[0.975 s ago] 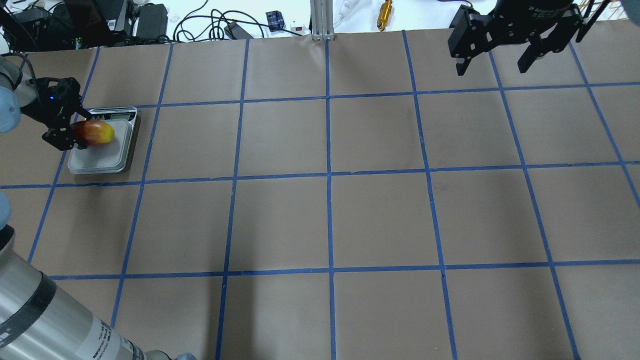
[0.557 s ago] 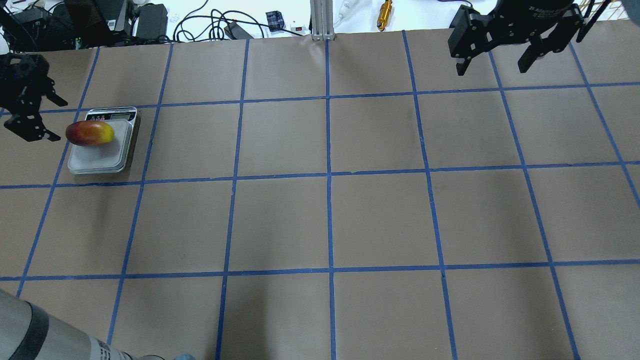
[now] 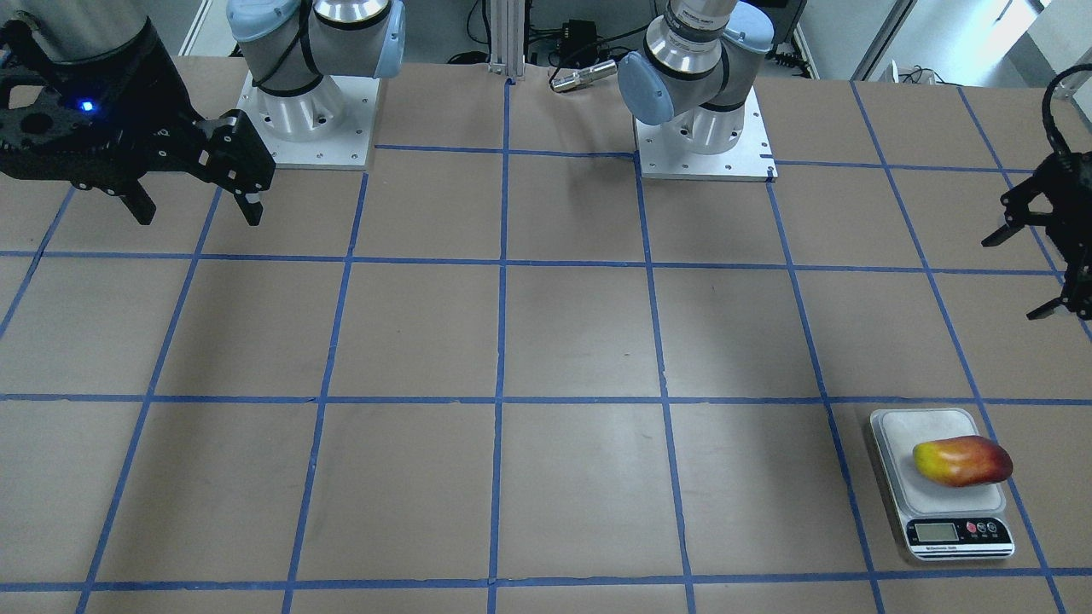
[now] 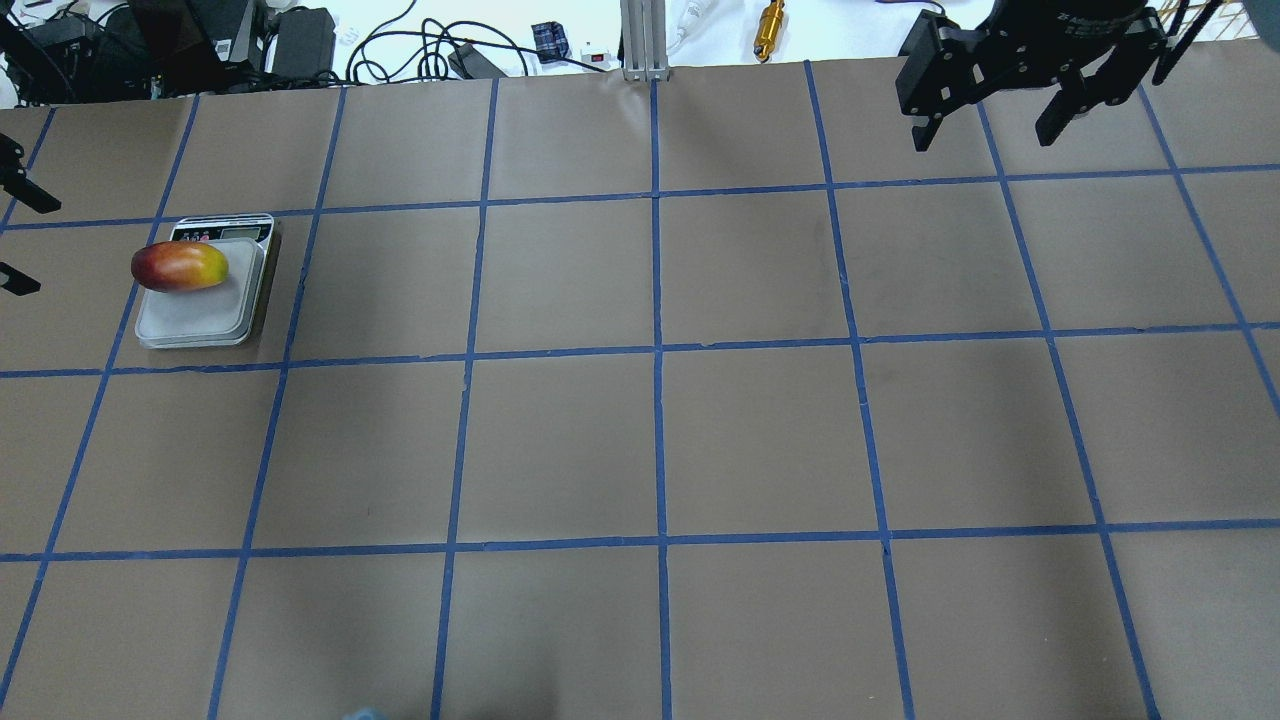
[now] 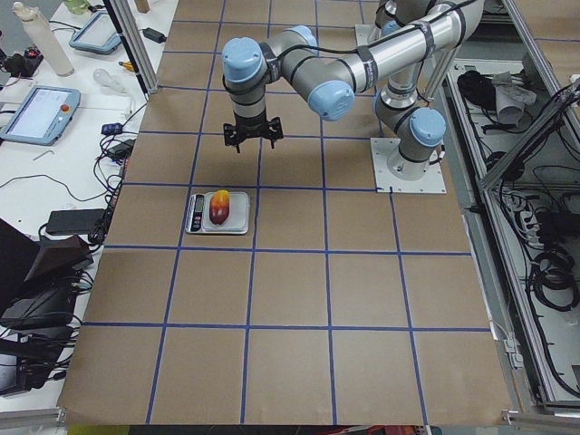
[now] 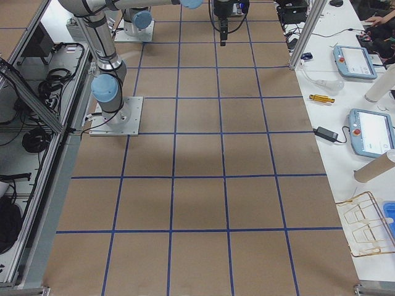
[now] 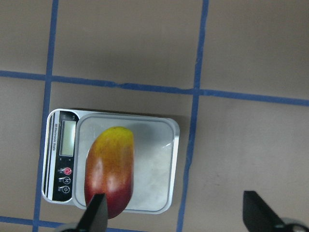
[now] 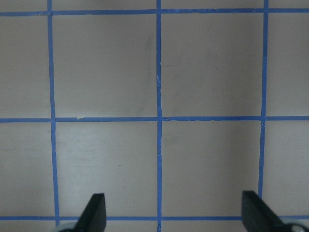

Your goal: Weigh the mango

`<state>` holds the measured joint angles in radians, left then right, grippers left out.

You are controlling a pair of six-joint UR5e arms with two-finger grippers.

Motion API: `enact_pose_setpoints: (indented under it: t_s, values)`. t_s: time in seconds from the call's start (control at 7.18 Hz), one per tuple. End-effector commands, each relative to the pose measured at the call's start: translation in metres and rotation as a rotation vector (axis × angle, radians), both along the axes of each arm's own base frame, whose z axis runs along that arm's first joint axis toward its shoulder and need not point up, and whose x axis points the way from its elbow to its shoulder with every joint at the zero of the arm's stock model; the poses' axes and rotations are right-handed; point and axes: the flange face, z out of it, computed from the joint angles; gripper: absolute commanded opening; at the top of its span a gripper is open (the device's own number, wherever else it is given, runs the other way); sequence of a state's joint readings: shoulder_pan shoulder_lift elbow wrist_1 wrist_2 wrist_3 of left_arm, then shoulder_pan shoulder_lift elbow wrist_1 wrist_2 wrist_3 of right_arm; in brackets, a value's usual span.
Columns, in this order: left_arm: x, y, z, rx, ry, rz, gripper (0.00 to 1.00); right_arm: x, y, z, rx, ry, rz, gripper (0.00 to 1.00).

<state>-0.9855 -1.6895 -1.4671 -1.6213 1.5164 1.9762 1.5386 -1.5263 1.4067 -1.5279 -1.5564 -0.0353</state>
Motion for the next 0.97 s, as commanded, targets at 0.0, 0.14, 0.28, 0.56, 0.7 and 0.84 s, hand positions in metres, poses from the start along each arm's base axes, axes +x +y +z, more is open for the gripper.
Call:
enact_pose_setpoints:
  t_s: [0.0,0.14,0.28,0.56,0.7,0.84]
  values:
    - [-0.018,0.027,0.026,0.023,-0.019,0.088,1.0,0.0,-0.001,-0.001,0.001,-0.001,0.0,1.0]
    - [-0.023,0.033,0.032,0.03,-0.024,0.213,1.0,0.0,0.0,0.0,0.0,-0.001,0.0,1.0]
    - [-0.032,0.041,0.038,0.05,-0.015,0.34,1.0,0.0,-0.001,-0.001,0.001,-0.001,0.0,1.0]
    - [-0.081,0.041,0.046,0.072,-0.026,0.514,1.0,0.0,-0.001,-0.001,0.001,-0.001,0.0,1.0]
    - [-0.123,0.034,0.048,0.077,-0.039,0.593,1.0,0.0,-0.001,-0.001,0.001,-0.001,0.0,1.0]
    - [-0.164,0.029,0.046,0.084,-0.051,0.68,1.0,0.0,0.0,0.0,0.0,-0.001,0.0,1.0]
